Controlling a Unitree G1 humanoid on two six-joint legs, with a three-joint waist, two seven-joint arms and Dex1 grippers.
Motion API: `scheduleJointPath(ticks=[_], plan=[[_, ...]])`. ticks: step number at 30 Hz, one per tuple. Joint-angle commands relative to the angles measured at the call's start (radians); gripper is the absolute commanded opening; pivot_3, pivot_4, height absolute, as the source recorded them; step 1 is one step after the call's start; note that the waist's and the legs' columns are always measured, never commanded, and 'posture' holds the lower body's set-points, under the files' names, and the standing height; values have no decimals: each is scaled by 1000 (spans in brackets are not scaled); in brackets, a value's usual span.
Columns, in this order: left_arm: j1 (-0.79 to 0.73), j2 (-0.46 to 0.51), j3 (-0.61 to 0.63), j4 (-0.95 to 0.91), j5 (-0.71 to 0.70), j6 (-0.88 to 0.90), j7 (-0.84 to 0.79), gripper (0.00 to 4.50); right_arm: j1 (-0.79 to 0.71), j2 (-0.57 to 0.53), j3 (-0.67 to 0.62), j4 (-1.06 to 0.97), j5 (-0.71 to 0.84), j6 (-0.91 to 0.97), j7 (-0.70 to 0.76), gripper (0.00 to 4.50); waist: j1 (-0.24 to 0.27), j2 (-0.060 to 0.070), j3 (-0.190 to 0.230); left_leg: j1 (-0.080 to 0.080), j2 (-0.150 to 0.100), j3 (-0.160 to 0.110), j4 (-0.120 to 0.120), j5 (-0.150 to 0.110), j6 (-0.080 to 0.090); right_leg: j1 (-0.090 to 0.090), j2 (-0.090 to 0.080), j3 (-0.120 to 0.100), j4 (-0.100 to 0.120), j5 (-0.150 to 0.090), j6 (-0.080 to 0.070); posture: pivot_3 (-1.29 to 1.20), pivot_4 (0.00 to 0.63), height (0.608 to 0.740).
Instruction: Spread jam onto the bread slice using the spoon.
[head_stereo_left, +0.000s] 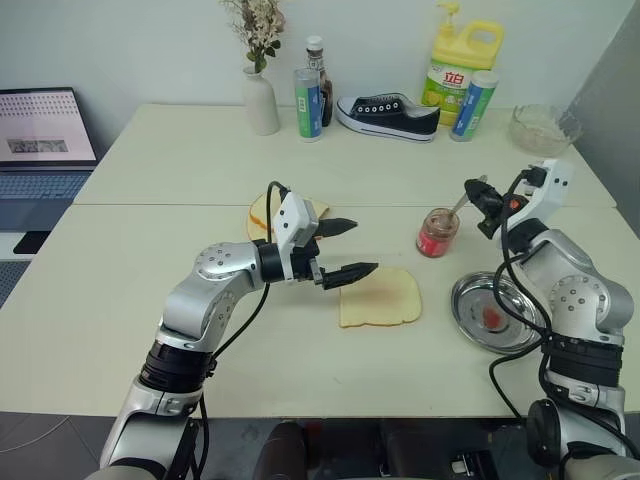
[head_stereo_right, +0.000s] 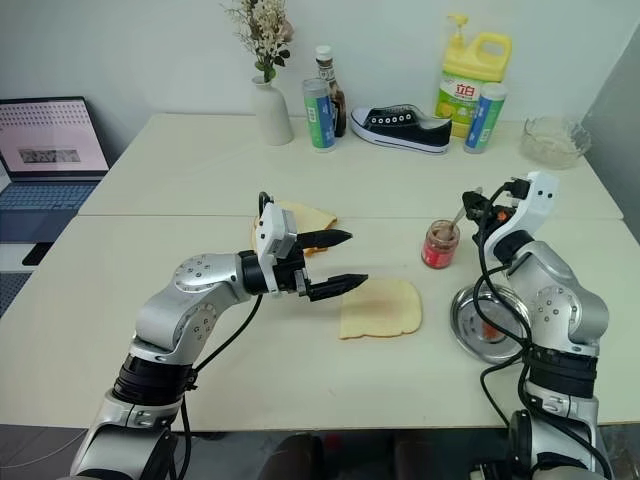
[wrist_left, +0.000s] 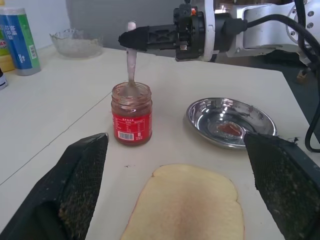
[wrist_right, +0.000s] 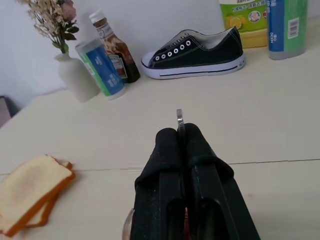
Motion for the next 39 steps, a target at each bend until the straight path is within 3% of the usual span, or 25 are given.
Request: scheduleJointPath(ticks=[1, 13, 39], plan=[[-7, -1, 6, -25, -2, -18, 1, 4500, 5, -24, 49, -53, -71, -84, 38, 13, 0, 0, 0, 0, 0, 0, 0, 0, 0, 0, 0, 0, 0, 0, 0, 0, 150, 740], [-5, 1, 8, -32, -4, -11, 6, 4500, 20, 16, 55, -63, -47, -60, 50, 13, 0, 0, 0, 0, 0, 0, 0, 0, 0, 0, 0, 0, 0, 0, 0, 0, 150, 740], [-16, -5, 6, -10, 9, -30, 5, 4500, -71, 141, -232, -19, 298, 131, -220, 13, -1, 0, 0, 0, 0, 0, 0, 0, 0, 0, 0, 0, 0, 0, 0, 0, 150, 740]])
